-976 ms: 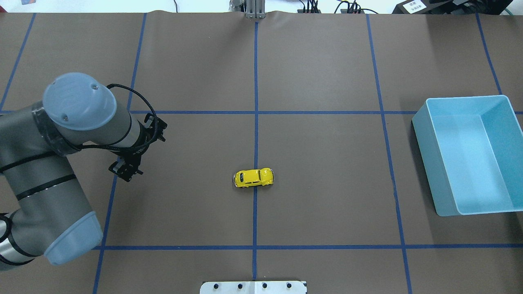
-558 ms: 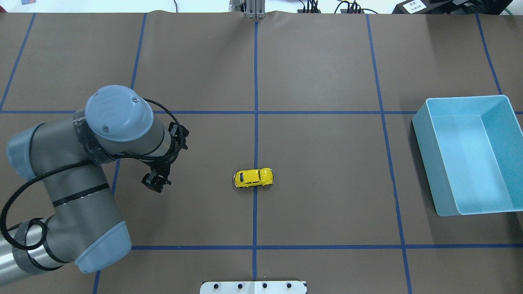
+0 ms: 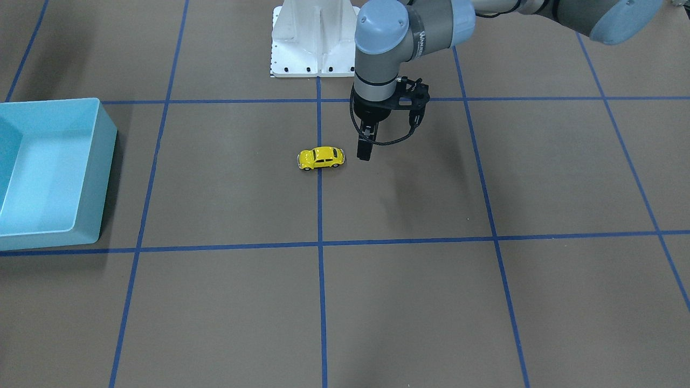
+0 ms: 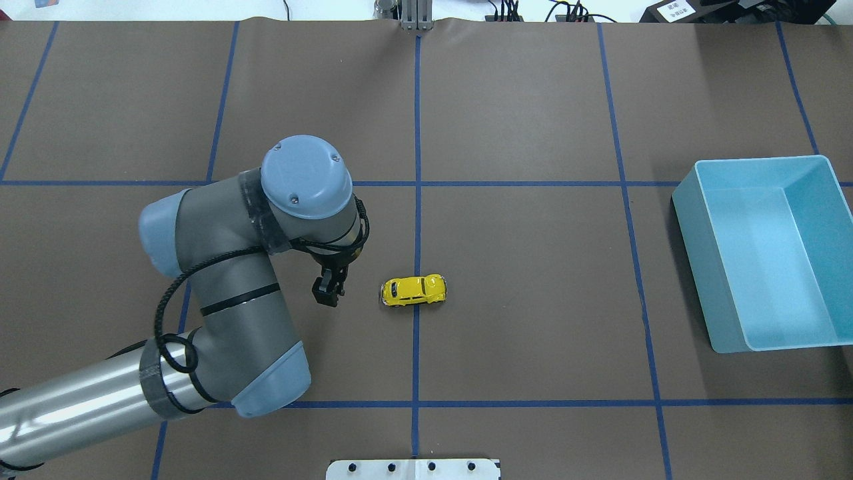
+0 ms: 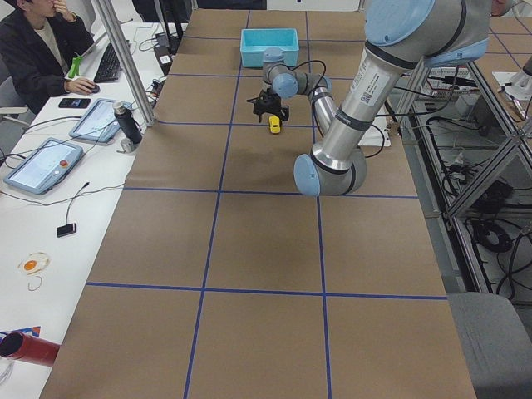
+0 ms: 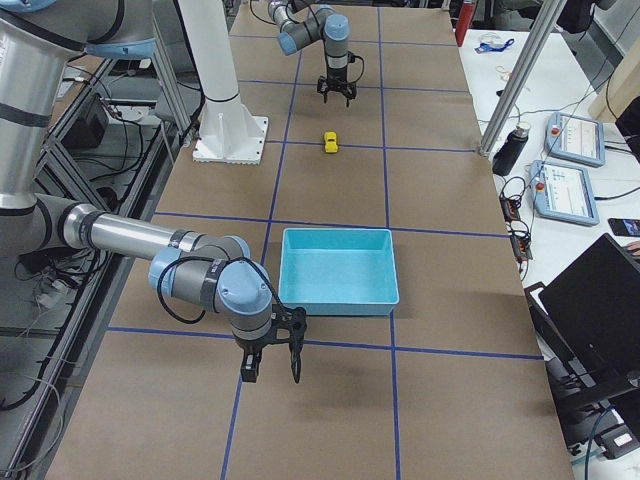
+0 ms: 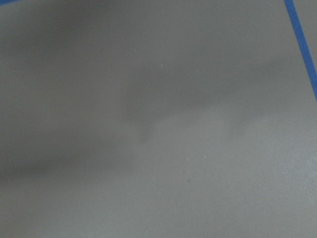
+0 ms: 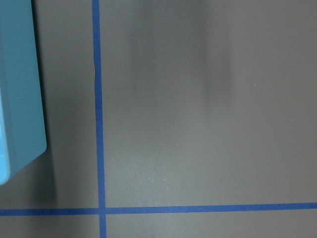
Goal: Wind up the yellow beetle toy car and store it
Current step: 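Lower the left gripper onto the top of the yellow car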
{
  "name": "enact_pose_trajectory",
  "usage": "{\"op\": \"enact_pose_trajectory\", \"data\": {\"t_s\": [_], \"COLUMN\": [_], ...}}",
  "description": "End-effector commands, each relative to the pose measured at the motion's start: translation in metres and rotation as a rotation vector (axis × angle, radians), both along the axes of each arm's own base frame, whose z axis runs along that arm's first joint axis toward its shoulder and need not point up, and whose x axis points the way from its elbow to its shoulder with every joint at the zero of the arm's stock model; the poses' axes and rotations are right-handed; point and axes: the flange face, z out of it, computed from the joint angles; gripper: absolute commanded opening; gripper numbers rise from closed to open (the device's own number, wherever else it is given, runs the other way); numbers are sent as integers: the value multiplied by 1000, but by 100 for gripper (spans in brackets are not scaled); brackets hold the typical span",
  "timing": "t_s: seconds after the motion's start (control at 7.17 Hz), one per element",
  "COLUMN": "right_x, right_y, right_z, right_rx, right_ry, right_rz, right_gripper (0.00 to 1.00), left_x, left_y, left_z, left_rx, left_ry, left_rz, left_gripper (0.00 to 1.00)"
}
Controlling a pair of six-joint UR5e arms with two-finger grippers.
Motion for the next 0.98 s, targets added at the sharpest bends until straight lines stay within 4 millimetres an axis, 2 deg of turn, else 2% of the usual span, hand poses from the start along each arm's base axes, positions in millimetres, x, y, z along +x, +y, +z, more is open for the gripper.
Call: {"op": "enact_pose_trajectory", "data": {"t_s": [0.0, 0.14, 0.56, 0.84], "right_x": [0, 0, -1, -1], "right_y": [2, 3, 5, 8], "right_z": [1, 2, 2, 4], "right_rx": [-2, -3, -6, -11], "right_ry": [-1, -1, -1, -5], "right_rz": [-1, -1, -1, 0], "right_gripper": [100, 100, 100, 100], "left_x": [36, 50, 74, 89], "left_y": [-9, -7, 18, 19], "left_z": [-14, -20, -18, -23], "left_rx": [-24, -31, -79, -124], "left_ry": [-25, -18, -32, -44], "left_rz": [-41, -56, -87, -133], "left_gripper": [100, 100, 100, 100]}}
